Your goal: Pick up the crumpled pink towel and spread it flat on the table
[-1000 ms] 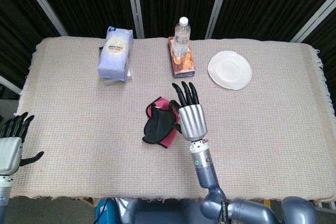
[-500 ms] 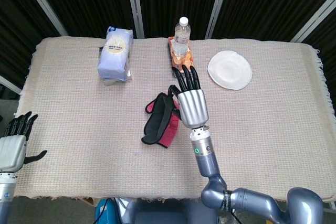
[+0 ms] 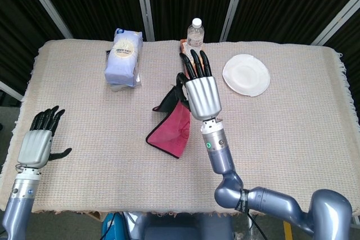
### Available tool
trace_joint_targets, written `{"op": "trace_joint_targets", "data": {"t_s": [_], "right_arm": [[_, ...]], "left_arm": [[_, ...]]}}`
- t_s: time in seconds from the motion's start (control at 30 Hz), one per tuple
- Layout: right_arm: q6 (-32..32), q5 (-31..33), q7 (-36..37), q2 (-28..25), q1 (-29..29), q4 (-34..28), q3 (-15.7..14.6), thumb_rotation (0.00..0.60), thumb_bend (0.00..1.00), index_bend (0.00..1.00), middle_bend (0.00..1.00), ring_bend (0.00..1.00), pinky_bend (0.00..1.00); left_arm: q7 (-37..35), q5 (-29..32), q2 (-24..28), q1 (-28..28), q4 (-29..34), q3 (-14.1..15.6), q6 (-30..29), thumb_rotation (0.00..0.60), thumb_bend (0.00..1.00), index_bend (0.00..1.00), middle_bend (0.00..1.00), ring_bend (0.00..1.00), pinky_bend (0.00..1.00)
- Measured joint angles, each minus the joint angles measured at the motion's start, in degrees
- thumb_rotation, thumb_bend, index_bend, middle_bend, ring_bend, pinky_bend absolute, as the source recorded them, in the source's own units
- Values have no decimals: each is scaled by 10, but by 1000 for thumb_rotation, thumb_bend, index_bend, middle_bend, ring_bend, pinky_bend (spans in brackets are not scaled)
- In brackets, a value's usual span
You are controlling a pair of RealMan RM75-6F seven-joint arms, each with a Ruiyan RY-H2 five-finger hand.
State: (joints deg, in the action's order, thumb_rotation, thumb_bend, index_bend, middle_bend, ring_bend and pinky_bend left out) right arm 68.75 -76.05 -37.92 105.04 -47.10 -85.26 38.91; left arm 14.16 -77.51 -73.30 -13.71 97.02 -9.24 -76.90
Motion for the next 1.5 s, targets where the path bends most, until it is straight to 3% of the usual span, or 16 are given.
{"op": "trace_joint_targets", "data": {"t_s": [0.2, 0.4, 0.67, 1.03, 1.2, 1.33, 1.5], "right_arm": [[-14, 36, 4, -25, -32, 21, 35, 600, 468, 586, 175, 13, 0], [-20, 65, 18, -46, -48, 30, 45, 600, 468, 588, 176, 13, 0], [-17, 76, 30, -58, -62, 21, 28, 600, 468, 597, 180, 13, 0], [1, 80, 24, -74, -74, -1, 6, 600, 468, 597, 181, 13, 0], [13, 94, 19, -81, -76, -9, 2, 600, 468, 597, 181, 13, 0], [21, 100, 17, -88, -77, -14, -4, 600, 468, 597, 181, 13, 0], [31, 107, 16, -97, -77, -25, -9, 600, 468, 597, 181, 13, 0]], "left_arm": [[27, 24, -19, -17, 9, -13, 10, 600, 28, 8, 0, 0, 0], [41, 47, -29, -41, 10, -35, 23, 600, 39, 23, 3, 0, 0], [46, 74, -53, -107, 7, -89, 60, 600, 115, 82, 48, 0, 17], [62, 143, -103, -225, -51, -162, 136, 600, 118, 136, 71, 0, 17], [99, 176, -131, -266, -84, -174, 147, 600, 119, 147, 73, 0, 17], [118, 195, -159, -283, -107, -174, 141, 600, 117, 116, 68, 0, 17], [119, 206, -199, -295, -137, -168, 121, 600, 117, 154, 70, 0, 17]]}}
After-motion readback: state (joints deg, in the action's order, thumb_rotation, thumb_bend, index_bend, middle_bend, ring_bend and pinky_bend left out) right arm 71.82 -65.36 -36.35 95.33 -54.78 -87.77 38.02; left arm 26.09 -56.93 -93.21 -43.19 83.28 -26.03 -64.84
